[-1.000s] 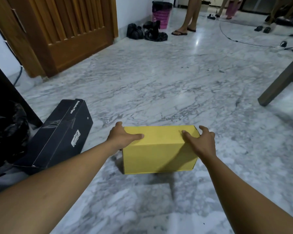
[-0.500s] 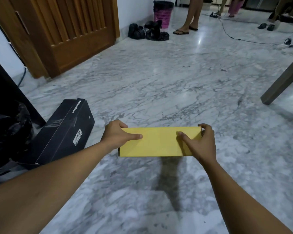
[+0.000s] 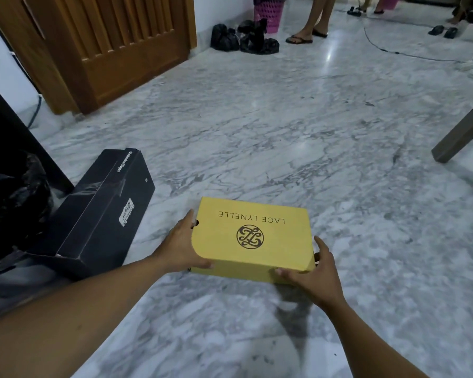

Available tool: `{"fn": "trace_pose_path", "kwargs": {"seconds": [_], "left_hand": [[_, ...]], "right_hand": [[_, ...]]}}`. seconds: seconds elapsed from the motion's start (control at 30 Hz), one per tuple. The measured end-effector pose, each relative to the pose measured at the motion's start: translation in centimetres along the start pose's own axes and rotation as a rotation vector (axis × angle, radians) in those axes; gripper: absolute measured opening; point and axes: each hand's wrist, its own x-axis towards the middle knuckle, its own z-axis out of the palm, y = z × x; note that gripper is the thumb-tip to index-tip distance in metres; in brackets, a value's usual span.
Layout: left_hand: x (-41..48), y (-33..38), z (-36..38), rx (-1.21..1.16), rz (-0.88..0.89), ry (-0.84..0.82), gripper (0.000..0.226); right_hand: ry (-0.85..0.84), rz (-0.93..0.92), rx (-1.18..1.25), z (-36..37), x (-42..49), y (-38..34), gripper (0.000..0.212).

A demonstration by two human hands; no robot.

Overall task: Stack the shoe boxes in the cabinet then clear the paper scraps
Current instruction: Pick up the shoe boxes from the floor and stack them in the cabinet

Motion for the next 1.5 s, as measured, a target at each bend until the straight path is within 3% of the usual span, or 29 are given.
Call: {"fn": "trace_pose_path", "kwargs": {"seconds": [0.17,0.27,0.47,0.63,0.77,0.83,0.93,1.07,1.2,1.37,1.5], "left_hand": [[0.3,-1.2,1.2,-0.082,-0.065,-0.121,0.149],[0.5,-0.9,1.6,-0.09,-0.033,-0.109,0.142],[-0.8,1.8,-2.3,0.028,0.083,0.012,0.136],[-4.0,6.1,-8.3,-0.132,0.18,0.15,0.151],[-8.5,10.3,-14.0,-0.268,0.295,0.244,0.134],[-11.6,12.2,-17.2,-0.262,0.344,0.281,0.137],[-17.2,14.5,-21.4,-0.261,0.395,0.391,0.145],[-26.2,17.0,-26.2,-0.248,0.47,0.569,0.15],[-36.3,18.8,-30.8,-0.19,0.549,0.763,0.144],[-48.6,18.5,-35.7,-0.071,0.621,1.05,0.145],[-57.3,16.1,-39.6,0.021,0.637,1.301,0.144]], "right_hand": [[-0.129,-0.068,0.133,-0.1,0.8,0.1,0.11],[-0.1,-0.054,0.198,0.1,0.2,0.0,0.119],[-0.039,-0.075,0.264,-1.8,-0.9,-3.1,0.101],[-0.014,-0.184,0.327,-4.7,-2.6,-10.0,0.107],[0.008,-0.287,0.389,-7.6,-5.5,-16.1,0.103],[0.011,-0.355,0.404,-9.1,-7.6,-19.5,0.098],[0.019,-0.465,0.421,-11.4,-11.4,-24.8,0.097],[0.007,-0.636,0.432,-13.9,-17.6,-31.8,0.118],[0.023,-0.817,0.465,-15.4,-24.6,-38.2,0.114],[0.062,-1.003,0.478,-15.3,-33.2,-45.4,0.137],[-0.005,-1.16,0.537,-13.3,-39.1,-51.5,0.144]]}}
